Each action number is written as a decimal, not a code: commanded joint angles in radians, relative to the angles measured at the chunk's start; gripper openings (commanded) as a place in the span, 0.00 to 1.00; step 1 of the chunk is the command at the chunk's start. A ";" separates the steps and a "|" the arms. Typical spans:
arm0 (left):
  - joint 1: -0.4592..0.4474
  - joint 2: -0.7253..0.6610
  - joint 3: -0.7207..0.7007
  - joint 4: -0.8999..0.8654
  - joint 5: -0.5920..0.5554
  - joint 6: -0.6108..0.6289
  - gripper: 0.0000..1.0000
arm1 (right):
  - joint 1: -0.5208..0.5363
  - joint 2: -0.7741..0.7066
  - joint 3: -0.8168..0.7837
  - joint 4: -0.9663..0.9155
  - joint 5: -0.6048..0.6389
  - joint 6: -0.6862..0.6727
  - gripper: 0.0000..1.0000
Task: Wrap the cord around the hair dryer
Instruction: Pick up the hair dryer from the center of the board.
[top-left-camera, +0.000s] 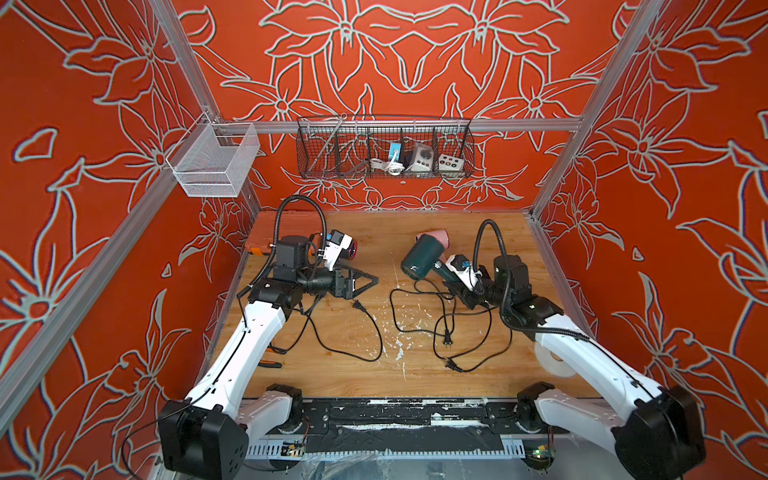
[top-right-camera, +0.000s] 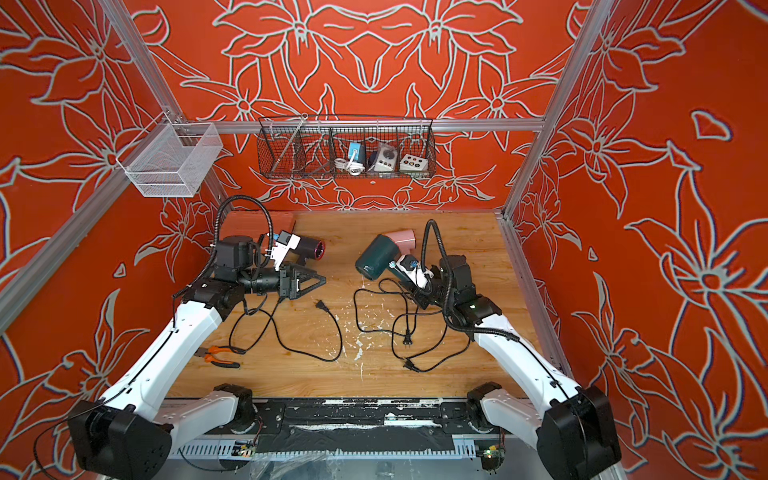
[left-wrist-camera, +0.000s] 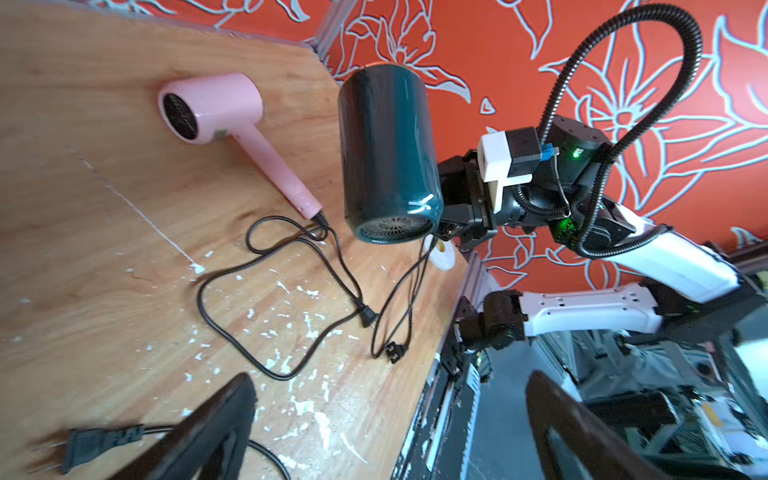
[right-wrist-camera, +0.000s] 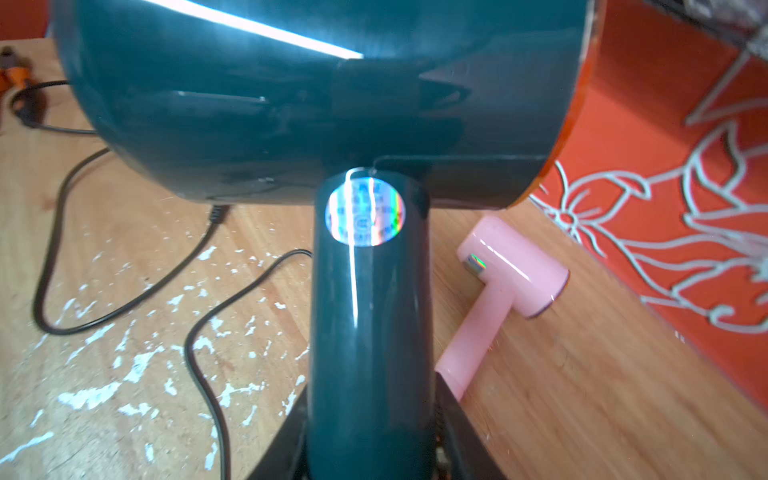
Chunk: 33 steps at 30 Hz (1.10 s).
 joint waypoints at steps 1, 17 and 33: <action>-0.004 -0.005 -0.004 0.055 0.155 -0.011 0.99 | 0.046 -0.045 0.043 -0.030 -0.087 -0.127 0.00; -0.097 0.080 0.059 -0.084 0.094 0.090 0.93 | 0.218 -0.058 0.114 -0.142 -0.049 -0.262 0.00; -0.173 0.120 0.069 -0.107 0.026 0.060 0.89 | 0.334 0.022 0.137 -0.022 0.131 -0.299 0.00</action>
